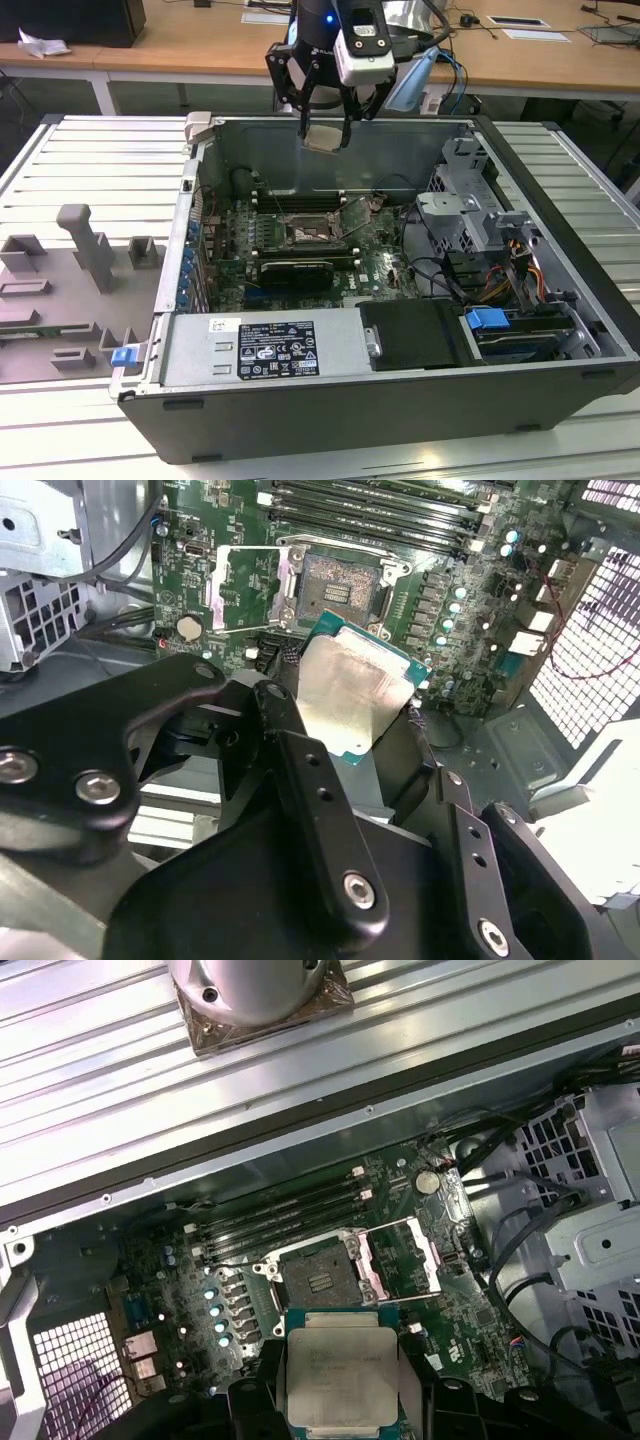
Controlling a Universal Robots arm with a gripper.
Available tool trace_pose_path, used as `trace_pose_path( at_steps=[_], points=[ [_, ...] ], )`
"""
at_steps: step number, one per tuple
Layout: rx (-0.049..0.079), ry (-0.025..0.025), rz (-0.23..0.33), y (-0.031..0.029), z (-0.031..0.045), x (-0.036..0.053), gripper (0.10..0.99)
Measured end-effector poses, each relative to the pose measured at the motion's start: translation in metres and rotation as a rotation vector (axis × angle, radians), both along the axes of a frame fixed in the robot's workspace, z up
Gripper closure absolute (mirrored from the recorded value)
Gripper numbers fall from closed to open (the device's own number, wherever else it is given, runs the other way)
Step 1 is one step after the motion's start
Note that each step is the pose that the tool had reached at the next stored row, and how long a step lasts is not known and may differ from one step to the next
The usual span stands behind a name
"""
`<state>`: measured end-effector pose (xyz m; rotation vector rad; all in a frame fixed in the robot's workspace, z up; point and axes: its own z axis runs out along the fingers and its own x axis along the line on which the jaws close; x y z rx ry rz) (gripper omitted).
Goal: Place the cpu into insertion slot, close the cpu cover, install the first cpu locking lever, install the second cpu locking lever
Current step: 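Place the cpu into insertion slot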
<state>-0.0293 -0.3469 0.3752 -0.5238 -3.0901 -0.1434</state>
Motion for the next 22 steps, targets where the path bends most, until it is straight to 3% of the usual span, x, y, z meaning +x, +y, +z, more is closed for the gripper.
trace_pose_path(
  at_steps=[7, 22],
  points=[
    [0.0, 0.0001, -0.059, 0.0, -0.0001, 0.0, 0.549],
    [0.0, 0.0001, -0.087, 0.0, -0.0018, 0.0, 0.549]
  ],
)
